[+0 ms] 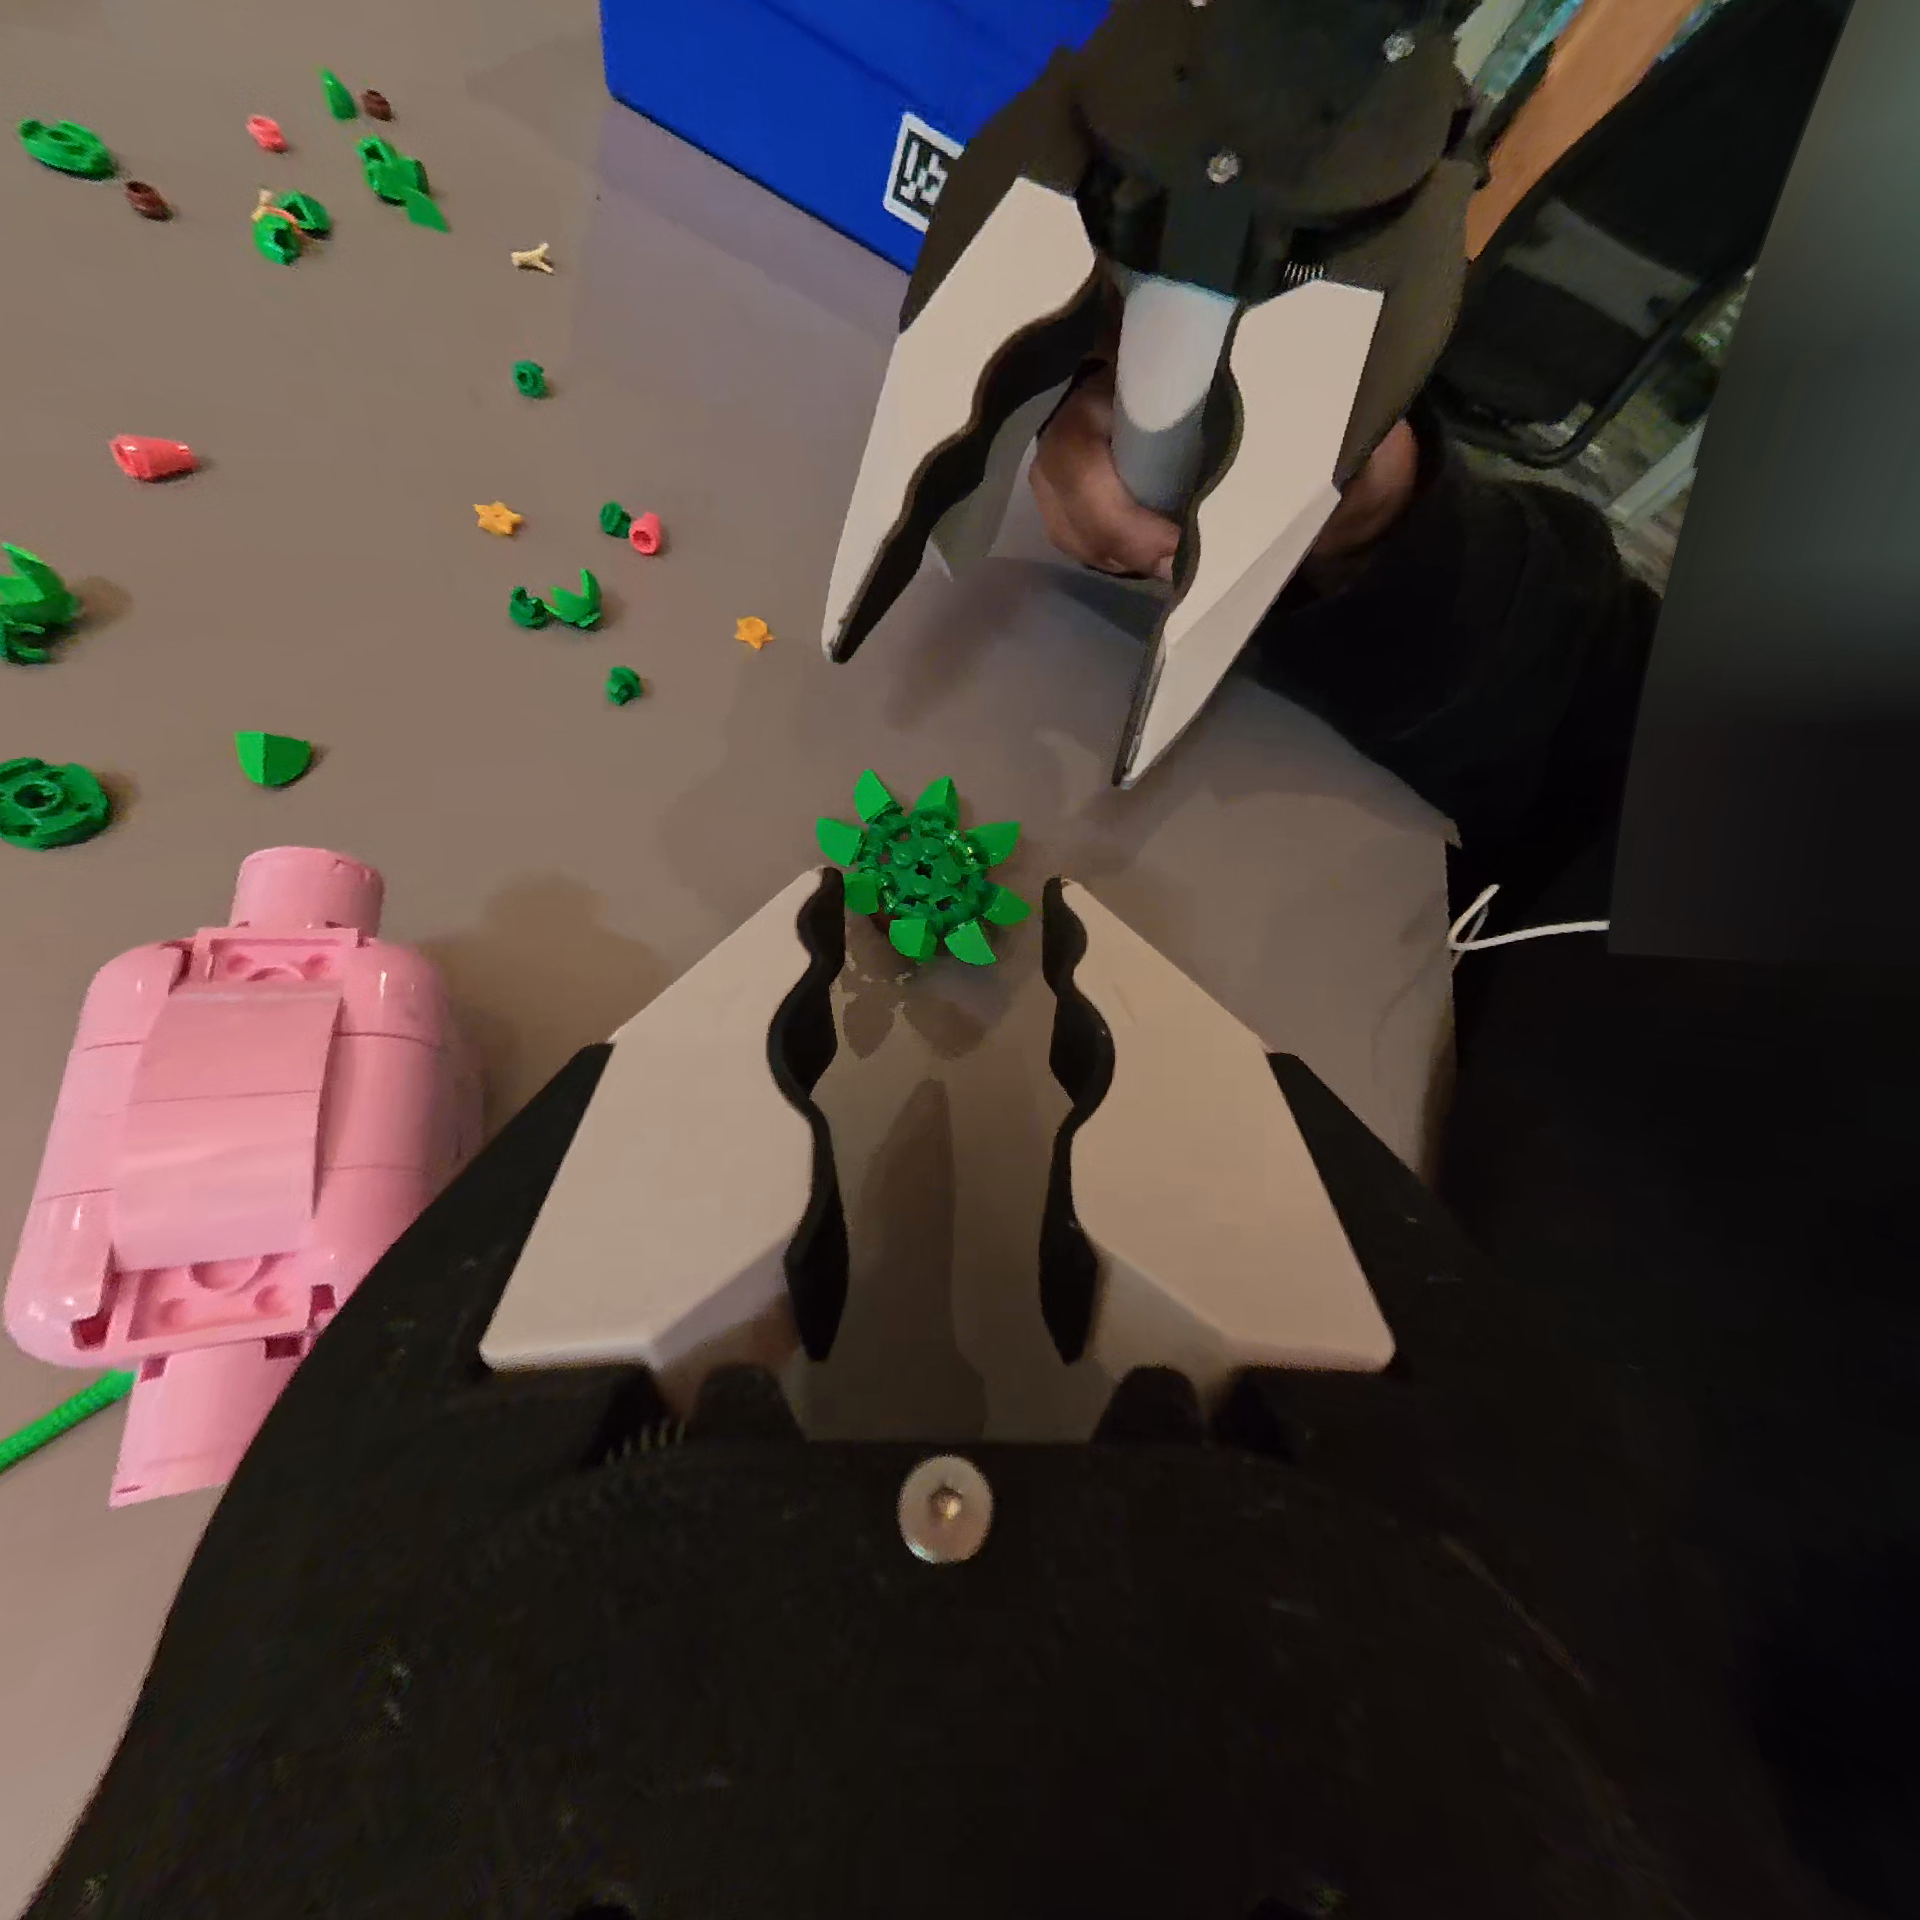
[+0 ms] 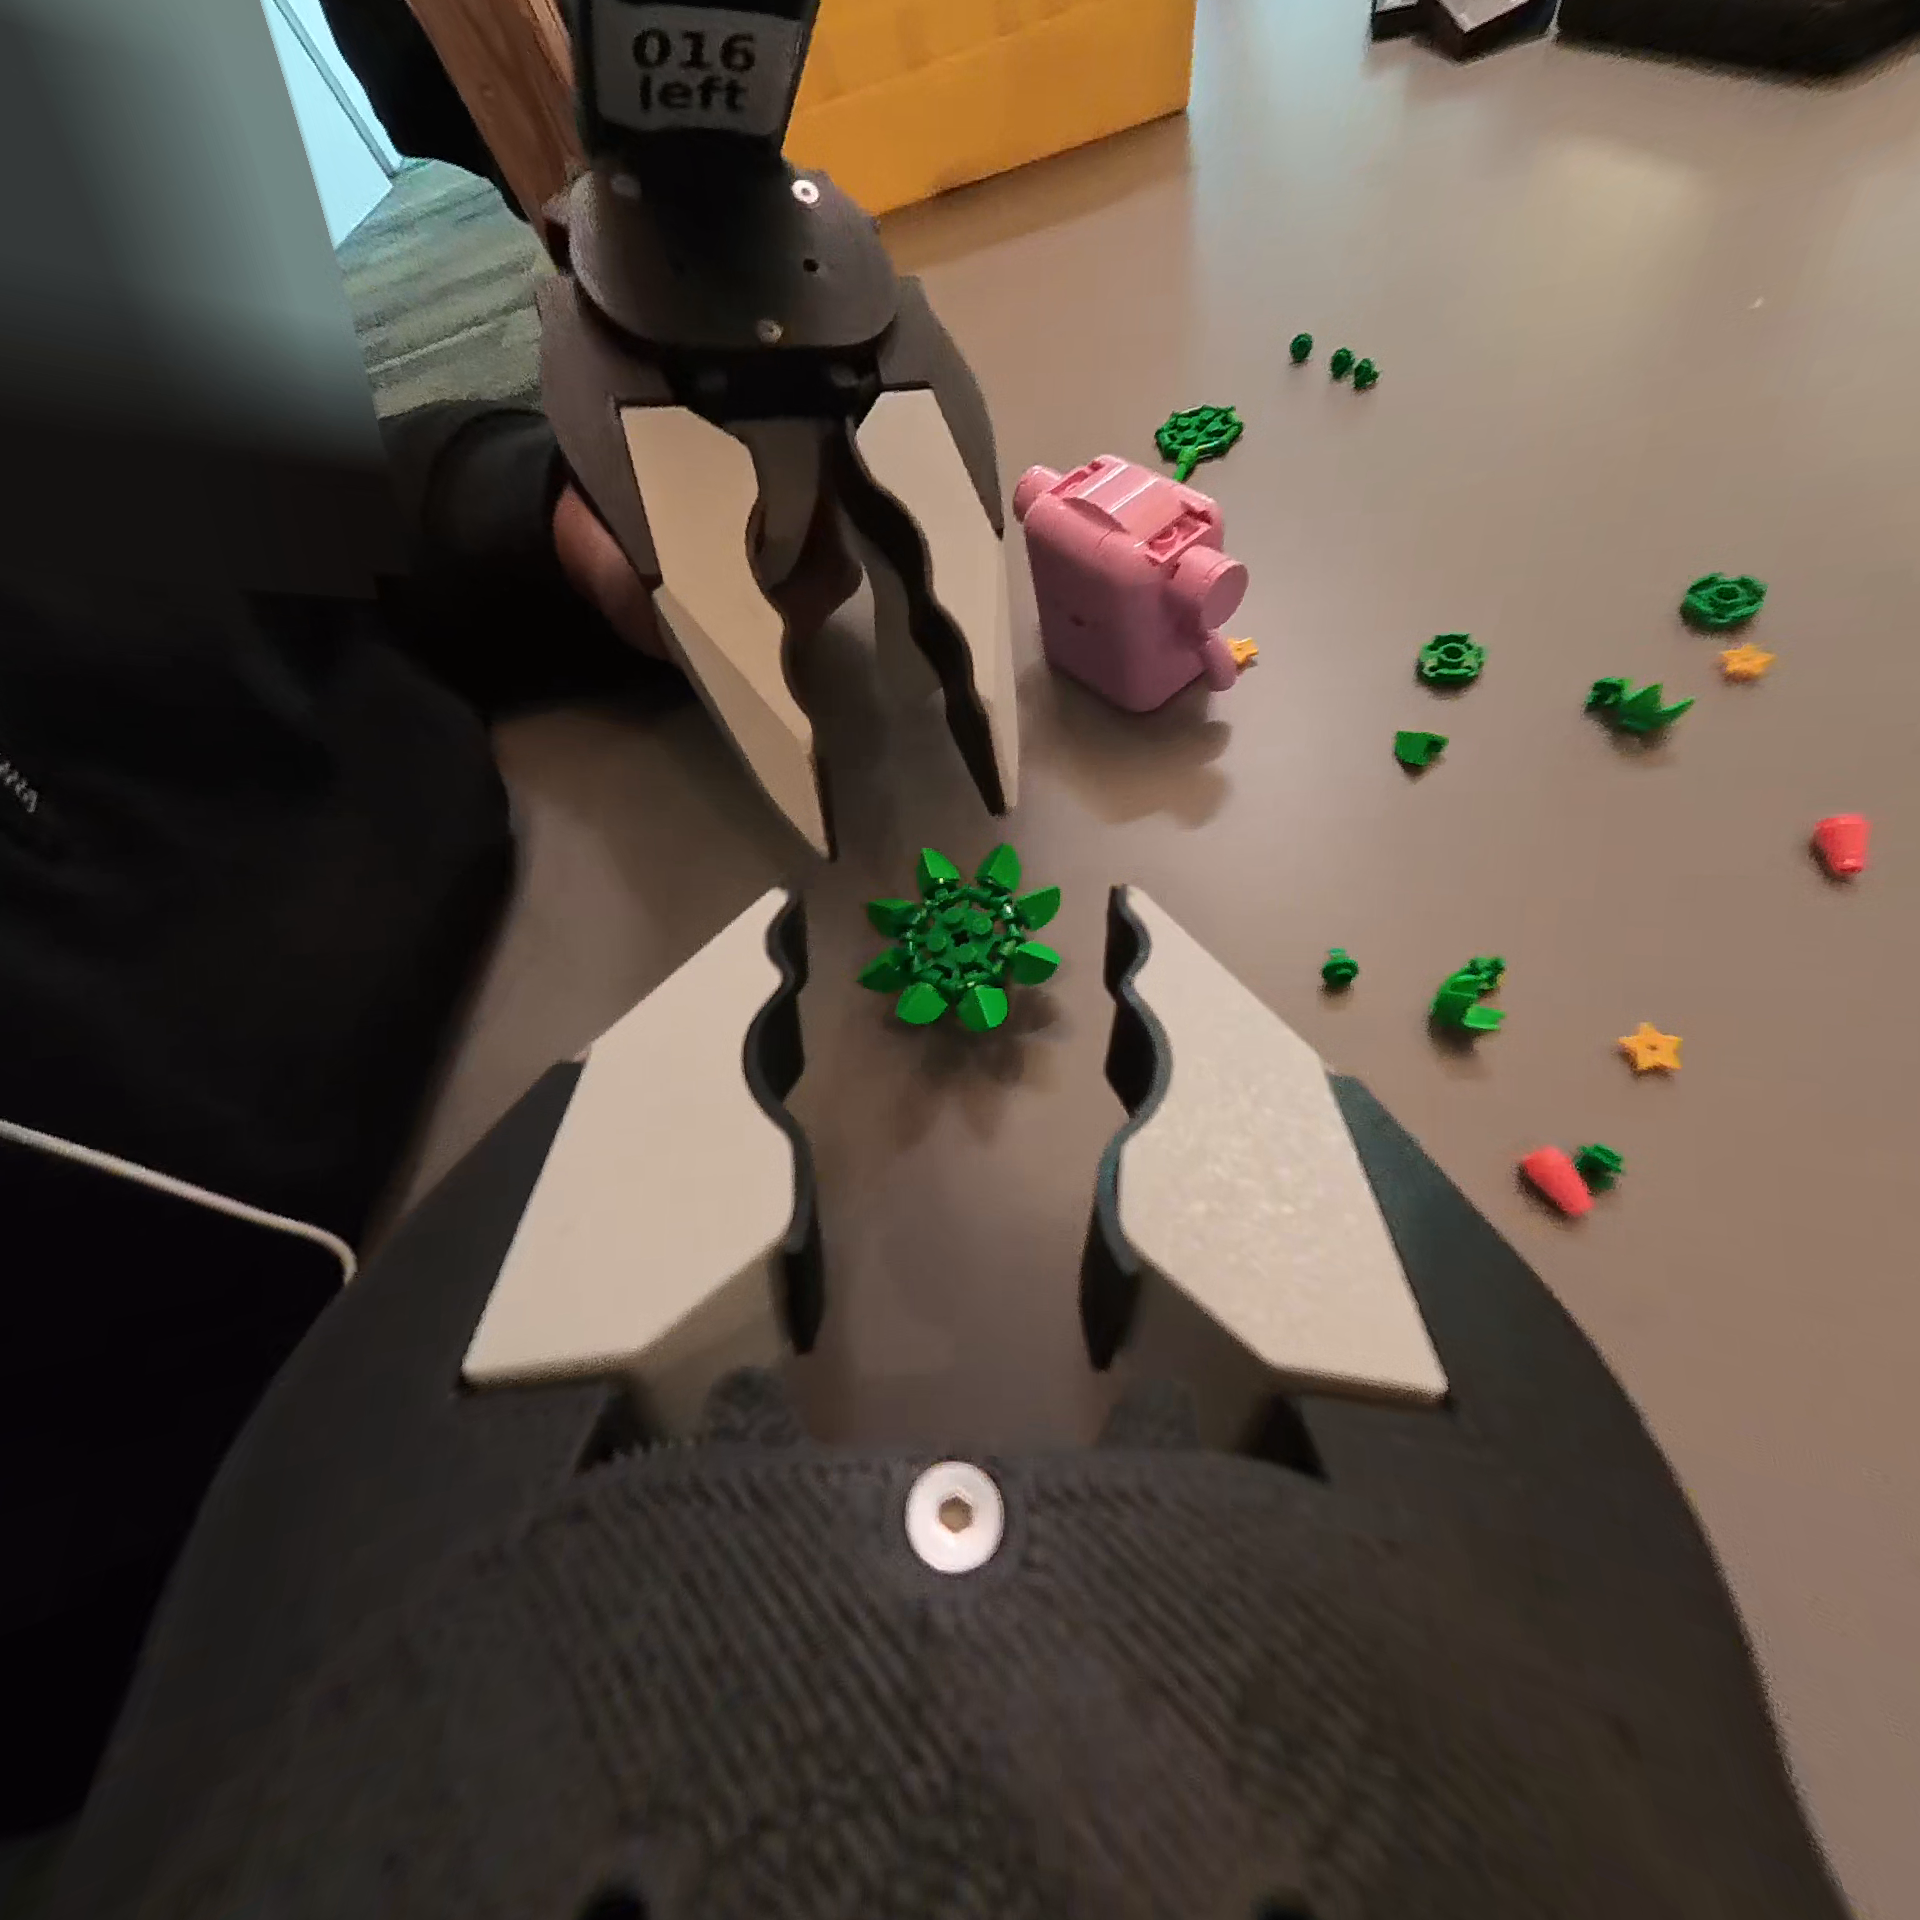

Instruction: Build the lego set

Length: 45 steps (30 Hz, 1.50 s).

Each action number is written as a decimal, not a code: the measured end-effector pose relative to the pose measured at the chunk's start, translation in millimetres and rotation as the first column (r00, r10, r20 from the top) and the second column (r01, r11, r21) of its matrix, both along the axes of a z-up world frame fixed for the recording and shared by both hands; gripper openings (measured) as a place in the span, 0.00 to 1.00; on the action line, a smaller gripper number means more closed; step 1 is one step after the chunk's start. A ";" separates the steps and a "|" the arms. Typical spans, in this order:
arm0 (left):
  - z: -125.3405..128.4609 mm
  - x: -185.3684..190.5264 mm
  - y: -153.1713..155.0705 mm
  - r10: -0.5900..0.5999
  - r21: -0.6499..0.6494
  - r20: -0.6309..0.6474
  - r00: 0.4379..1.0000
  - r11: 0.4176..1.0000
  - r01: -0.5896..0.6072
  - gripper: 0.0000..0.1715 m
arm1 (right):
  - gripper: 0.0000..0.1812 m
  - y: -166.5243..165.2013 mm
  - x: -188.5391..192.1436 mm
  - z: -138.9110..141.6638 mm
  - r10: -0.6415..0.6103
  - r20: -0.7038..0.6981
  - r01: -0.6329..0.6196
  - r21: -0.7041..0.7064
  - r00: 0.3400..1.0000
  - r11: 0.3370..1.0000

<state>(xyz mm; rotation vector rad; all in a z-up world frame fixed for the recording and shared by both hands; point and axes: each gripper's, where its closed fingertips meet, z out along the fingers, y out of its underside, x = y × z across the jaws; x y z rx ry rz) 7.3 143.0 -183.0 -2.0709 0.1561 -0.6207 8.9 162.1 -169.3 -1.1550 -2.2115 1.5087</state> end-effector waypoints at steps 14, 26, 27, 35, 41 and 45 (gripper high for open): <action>-9.7 4.4 0.4 -0.010 -0.039 -0.093 0.996 0.999 0.007 0.25 | 0.39 -9.0 3.8 -32.0 0.038 0.121 -0.048 0.074 0.992 0.996; -13.9 -0.1 2.2 0.019 -0.077 -0.071 0.997 0.997 -0.025 0.30 | 0.27 -23.1 0.5 -46.4 0.046 0.115 -0.068 0.197 0.992 0.978; -15.4 0.2 1.9 0.017 -0.094 -0.050 0.999 0.995 -0.022 0.31 | 0.27 -24.4 0.4 -46.3 0.050 0.112 -0.072 0.200 0.992 0.977; 6.6 -3.4 -0.2 0.049 -0.043 0.280 0.959 0.998 -0.039 0.37 | 0.27 -33.1 -8.8 0.6 0.059 -0.234 0.007 0.272 0.971 0.962; 51.3 22.3 -16.3 -0.207 0.119 0.674 0.709 0.978 0.172 0.22 | 0.27 -50.5 -4.2 31.2 0.112 -0.500 0.102 0.381 0.859 0.919; 65.7 18.3 -21.5 -0.254 0.192 0.713 0.654 0.967 0.166 0.12 | 0.25 -58.5 -0.1 49.5 0.083 -0.599 0.155 0.335 0.797 0.929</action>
